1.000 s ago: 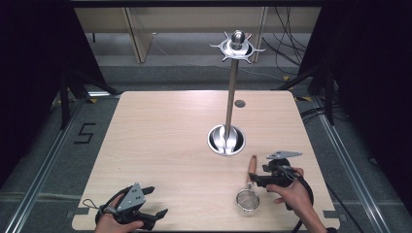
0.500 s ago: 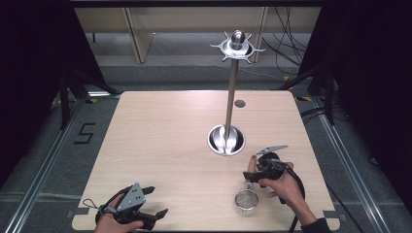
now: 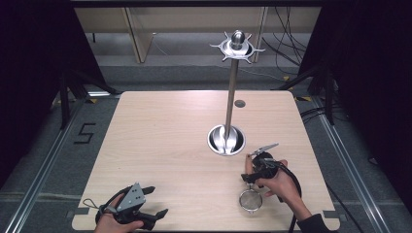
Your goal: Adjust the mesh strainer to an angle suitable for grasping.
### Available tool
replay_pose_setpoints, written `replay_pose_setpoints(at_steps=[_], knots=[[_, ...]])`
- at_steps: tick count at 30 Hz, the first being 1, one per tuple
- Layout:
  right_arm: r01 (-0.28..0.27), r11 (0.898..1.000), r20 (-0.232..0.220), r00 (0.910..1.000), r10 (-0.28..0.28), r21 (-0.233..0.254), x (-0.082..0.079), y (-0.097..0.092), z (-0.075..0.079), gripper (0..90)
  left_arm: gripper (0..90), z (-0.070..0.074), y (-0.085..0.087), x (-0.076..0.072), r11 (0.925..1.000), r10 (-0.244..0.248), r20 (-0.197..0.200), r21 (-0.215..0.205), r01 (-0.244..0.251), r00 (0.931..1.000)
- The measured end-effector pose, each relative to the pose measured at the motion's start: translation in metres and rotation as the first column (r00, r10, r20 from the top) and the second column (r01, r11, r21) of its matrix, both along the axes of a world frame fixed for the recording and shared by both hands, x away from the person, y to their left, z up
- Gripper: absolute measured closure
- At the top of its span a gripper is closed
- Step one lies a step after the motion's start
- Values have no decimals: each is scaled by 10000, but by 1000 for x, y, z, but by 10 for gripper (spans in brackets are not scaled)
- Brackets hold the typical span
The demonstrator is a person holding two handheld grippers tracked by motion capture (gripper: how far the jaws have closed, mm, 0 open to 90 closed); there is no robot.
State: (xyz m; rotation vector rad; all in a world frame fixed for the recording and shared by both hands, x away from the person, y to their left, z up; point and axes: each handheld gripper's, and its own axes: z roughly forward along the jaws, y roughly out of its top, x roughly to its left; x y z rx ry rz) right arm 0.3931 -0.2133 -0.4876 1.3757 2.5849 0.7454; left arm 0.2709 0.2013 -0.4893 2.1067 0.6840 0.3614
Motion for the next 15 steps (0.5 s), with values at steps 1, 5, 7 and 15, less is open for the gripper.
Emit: replay_pose_setpoints(at_steps=[1,5,7,15], knots=[[-135,9998,72,9999,136,-131,1,0,0,436,153,0,0,1,9999,-131,104,55,130,9999],[-529,9971,-113,9986,523,-556,3,-2,2,513,153,0,0,0,10000,-12,-98,-9,12,10000],[-560,9949,-213,9983,544,-838,6,-5,3,559,152,0,0,0,10000,-37,-96,14,37,9999],[-1020,9782,-579,9940,929,-1808,7,-7,8,616,153,0,0,0,10000,-14,-101,-8,14,9999]])
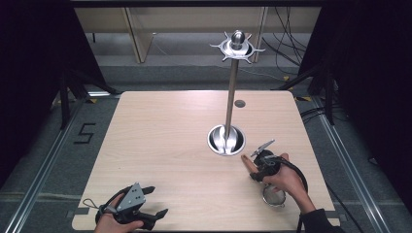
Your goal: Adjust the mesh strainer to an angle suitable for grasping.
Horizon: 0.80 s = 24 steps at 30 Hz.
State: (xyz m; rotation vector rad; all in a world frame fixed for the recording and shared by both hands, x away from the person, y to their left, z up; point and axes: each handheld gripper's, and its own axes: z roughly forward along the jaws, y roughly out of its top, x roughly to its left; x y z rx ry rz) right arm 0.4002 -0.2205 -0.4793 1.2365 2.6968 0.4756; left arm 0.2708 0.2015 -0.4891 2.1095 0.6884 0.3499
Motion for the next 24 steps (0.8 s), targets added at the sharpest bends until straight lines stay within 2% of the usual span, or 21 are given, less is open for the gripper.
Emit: replay_pose_setpoints(at_steps=[1,2,3,4,5,7,10,13,14,16,18,20,21,23,24], knots=[[-210,9998,73,9998,211,-52,1,-1,0,623,152,0,0,0,10000,-7,5,7,7,10000],[-653,9979,227,9976,653,-20,3,-2,-1,632,153,0,0,0,10000,-5,-4,-14,5,10000],[-400,9992,65,9992,400,-64,1,-1,0,641,153,-1,-1,-1,9997,41,-53,-236,-42,10000],[-449,9989,92,9989,450,-108,1,-1,0,651,152,0,0,0,10000,-4,3,14,4,10000],[-608,9981,202,9979,610,-104,1,-2,0,658,153,0,0,0,10000,-7,11,7,7,10000],[-603,9981,70,9981,604,-151,0,-2,0,675,153,0,0,0,10000,-25,20,36,25,10000],[-796,9960,303,9963,809,-402,0,-4,1,683,153,0,0,0,10000,30,113,-25,-29,9999],[-918,9940,271,9952,935,-601,-2,-4,1,683,152,0,0,0,10000,-19,16,20,19,10000],[-1054,9921,303,9937,1076,-683,-2,-4,2,683,153,-1,-1,0,9999,61,100,-124,-60,9999],[-846,9938,246,9959,866,-719,-4,-3,2,684,153,-1,-1,-1,9996,92,65,-249,-90,9999],[-1113,9903,216,9933,1135,-829,-5,-4,5,684,152,0,0,0,10000,-21,37,27,21,10000],[-1224,9880,137,9922,1242,-939,-6,-3,6,684,153,0,0,0,10000,37,133,-47,-36,9999],[-1224,9880,137,9922,1242,-939,-6,-3,6,684,153,0,0,0,10000,-24,7,23,24,10000],[-1307,9861,325,9904,1347,-1021,-6,-4,9,684,153,0,0,0,10000,-32,10,35,32,10000],[-1369,9854,379,9892,1414,-1016,-6,-5,10,684,152,0,-1,-1,9998,44,80,-175,-42,10000]])
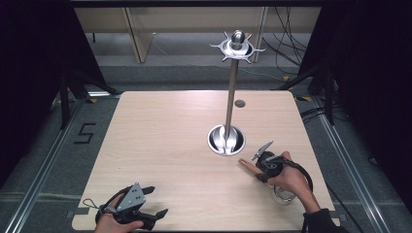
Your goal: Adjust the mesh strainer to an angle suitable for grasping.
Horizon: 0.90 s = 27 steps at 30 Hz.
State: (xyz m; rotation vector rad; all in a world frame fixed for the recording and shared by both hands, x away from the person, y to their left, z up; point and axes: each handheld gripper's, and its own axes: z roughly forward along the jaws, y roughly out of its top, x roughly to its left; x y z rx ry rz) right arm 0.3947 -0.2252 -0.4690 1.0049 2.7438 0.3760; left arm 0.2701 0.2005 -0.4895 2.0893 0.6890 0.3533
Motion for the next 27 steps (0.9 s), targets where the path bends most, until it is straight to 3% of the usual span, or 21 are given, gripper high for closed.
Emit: replay_pose_setpoints(at_steps=[1,2,3,6,9,11,12,15,16,19,20,22,23,25,27], knots=[[-26,10000,13,10000,26,31,0,0,1,685,153,0,0,1,9999,-101,145,0,101,9998],[38,9999,43,10000,-39,158,-1,0,3,684,152,-1,-1,0,9999,49,-23,-125,-50,10000],[-72,9998,118,9999,70,184,-1,-2,5,685,152,0,0,1,9999,24,28,98,-25,10000],[86,9986,308,9995,-102,530,-3,-6,14,685,153,0,-1,0,10000,26,19,-79,-26,10000],[166,9971,389,9991,-195,745,-4,-9,20,685,153,0,0,1,10000,-90,145,14,90,9999],[167,9940,488,9986,-220,1078,-5,-13,27,685,153,0,0,0,10000,-11,65,-64,11,10000],[279,9877,620,9974,-378,1537,-7,-16,32,685,153,0,0,0,10000,-4,74,-16,4,10000],[251,9831,852,9955,-411,1815,-6,-20,37,685,153,0,0,0,10000,-21,63,-55,21,10000],[147,9792,1069,9936,-370,2024,-5,-23,39,685,153,0,0,0,10000,-11,61,-66,12,10000],[289,9637,1138,9916,-611,2655,-7,-27,45,686,153,0,0,0,10000,-14,51,-36,15,10000],[-11,9572,1300,9908,-382,2894,-6,-32,48,686,152,0,0,0,10000,-4,38,-49,4,10000],[338,9432,1277,9886,-802,3305,-8,-34,51,686,153,0,0,0,10000,29,1,-48,-29,10000],[264,9429,1407,9870,-772,3320,-8,-36,53,686,153,0,0,0,10000,0,76,-16,1,10000],[94,9300,1636,9837,-745,3674,-7,-39,55,686,153,0,-1,0,9999,18,42,-104,-18,10000],[364,9188,1529,9827,-1044,3931,-8,-41,58,687,152,0,0,1,10000,-78,131,-26,78,9999]])
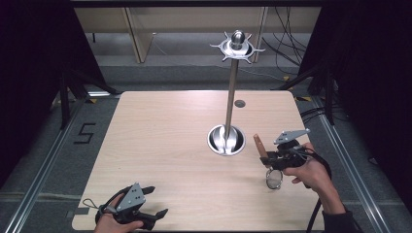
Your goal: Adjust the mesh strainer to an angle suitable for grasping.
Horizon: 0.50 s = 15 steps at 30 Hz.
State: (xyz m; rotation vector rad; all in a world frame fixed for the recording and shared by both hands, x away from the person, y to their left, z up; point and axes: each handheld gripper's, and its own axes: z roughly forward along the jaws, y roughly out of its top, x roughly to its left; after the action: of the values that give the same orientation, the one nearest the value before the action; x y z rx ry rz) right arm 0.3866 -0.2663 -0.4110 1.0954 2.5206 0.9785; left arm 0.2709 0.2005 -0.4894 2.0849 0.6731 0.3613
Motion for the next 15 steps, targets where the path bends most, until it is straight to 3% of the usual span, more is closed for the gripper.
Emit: replay_pose_setpoints(at_steps=[1,2,3,4,8,15], knots=[[-317,9994,71,9995,316,134,1,-1,2,687,152,0,0,-1,10000,83,-79,-51,-83,9999],[-173,9988,71,9998,170,467,-1,0,2,687,153,0,0,-1,10000,56,-62,-32,-56,10000],[-199,9995,193,9996,194,260,0,-2,4,687,152,0,0,-1,10000,67,-63,-52,-67,10000],[-176,9981,347,9993,155,596,0,-1,3,687,153,0,0,0,10000,48,-42,-38,-48,10000],[-272,9958,306,9992,246,872,0,-2,9,687,153,0,0,0,10000,-4,-17,-31,4,10000],[-541,9890,783,9960,436,1373,1,0,19,687,152,0,0,0,10000,1,8,-14,-1,10000]])
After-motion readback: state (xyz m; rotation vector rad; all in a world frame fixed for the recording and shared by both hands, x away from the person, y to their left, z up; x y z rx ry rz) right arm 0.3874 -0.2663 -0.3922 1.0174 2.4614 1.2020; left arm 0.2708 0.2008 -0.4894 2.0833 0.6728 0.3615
